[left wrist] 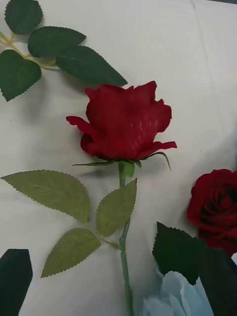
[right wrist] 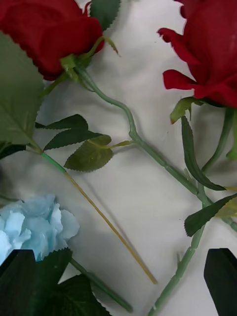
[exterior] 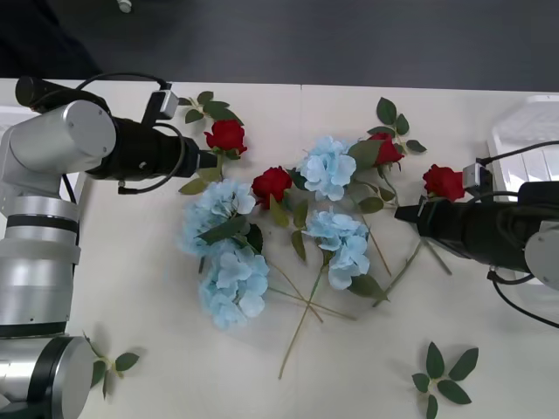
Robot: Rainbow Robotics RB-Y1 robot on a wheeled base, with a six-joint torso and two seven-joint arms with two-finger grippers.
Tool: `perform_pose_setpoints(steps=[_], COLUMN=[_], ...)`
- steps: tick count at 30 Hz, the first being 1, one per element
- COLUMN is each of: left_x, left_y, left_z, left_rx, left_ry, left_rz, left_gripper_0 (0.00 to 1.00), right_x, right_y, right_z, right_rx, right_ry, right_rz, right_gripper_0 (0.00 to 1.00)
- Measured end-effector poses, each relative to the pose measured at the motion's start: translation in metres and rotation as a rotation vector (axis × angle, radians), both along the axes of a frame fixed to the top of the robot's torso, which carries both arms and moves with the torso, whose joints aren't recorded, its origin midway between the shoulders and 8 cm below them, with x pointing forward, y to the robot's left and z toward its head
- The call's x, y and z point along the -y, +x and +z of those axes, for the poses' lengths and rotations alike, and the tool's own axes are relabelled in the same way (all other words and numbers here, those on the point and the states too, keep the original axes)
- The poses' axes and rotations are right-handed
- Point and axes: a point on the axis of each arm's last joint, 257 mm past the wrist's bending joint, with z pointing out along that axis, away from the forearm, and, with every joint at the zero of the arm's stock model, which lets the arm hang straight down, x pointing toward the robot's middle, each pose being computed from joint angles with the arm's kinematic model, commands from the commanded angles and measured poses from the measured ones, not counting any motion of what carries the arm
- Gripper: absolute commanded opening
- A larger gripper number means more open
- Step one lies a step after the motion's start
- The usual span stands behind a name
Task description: Put the red flowers into the right box and the blue flowers into the left box
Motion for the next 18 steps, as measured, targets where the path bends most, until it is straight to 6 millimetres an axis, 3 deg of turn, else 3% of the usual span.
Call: perform_pose_setpoints(steps=[11, 18], left_x=[0.025, 0.043], left_y=[0.017, 0.023], left_z=[-0.012, -0.025], left_rx=[0.069, 0.072], left_ry=[0.039, 0.065], left_rz=[0.006, 0.02], left_gripper_0=[1.0, 1.0], right_x=[0.026, 0.039], right_y=[0.011, 0.016], right_z=[-0.003, -0.019], right_rx=[-0.005, -0.131], right_ry=[-0.012, 0.011], right_rz=[-0.144, -0.272], right_gripper_0=[1.0, 1.0])
